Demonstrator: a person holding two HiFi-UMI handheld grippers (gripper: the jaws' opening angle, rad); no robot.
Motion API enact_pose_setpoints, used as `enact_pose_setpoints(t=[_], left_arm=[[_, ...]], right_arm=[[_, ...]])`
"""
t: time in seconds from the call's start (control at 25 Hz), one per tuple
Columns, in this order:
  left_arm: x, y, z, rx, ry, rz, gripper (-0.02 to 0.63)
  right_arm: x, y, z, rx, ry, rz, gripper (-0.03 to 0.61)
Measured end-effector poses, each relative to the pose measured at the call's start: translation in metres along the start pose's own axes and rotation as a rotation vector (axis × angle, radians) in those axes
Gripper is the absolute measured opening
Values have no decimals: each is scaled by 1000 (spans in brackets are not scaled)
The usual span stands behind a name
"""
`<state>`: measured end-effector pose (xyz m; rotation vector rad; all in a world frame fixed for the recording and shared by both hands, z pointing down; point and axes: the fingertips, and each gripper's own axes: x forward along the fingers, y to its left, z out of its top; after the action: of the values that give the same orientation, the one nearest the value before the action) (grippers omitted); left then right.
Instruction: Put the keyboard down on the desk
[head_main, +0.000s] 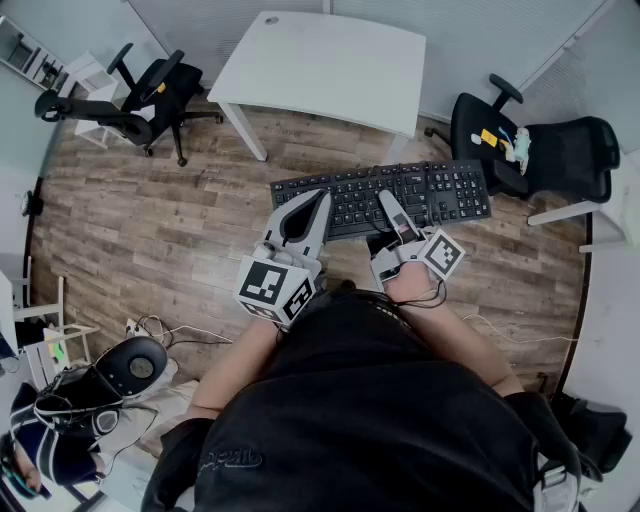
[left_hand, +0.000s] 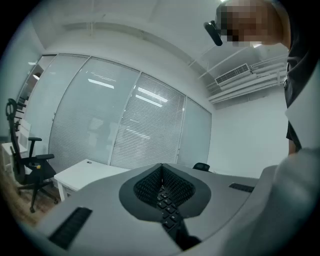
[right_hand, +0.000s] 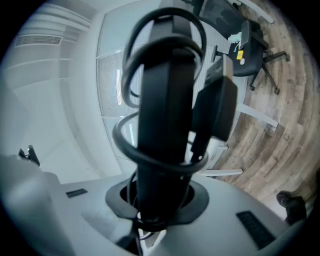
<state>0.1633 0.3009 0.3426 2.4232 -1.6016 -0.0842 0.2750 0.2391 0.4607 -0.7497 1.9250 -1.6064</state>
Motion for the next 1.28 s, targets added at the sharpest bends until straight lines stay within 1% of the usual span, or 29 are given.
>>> enact_pose_setpoints(t=[0.16,0.44,0.68,0.8,0.96,1.12,1.28], left_arm=[[1,2,1,1,2,-6,15],[1,14,0,-2,12,-23,15],[2,38,5,-11,6,-29,15],[4,57,11,-8,2,-33,15],[5,94,21,-1,0,-53,15],[4,127,42,25,4,-101,15],[-3,163,59,42,8,-107,15]], right_arm=[[4,-2,-3,-2,5,-11,92],[17,2,-7,-8,-14,13,94],[40,2,-17,-35,-4,-5,94],[58,2,-21,-40,-6,-7,94],[97,4,-31,-41,-18,4,94],[139,14,-47,-32,-40,13,94],[175,26,-64,-31,-60,41,94]])
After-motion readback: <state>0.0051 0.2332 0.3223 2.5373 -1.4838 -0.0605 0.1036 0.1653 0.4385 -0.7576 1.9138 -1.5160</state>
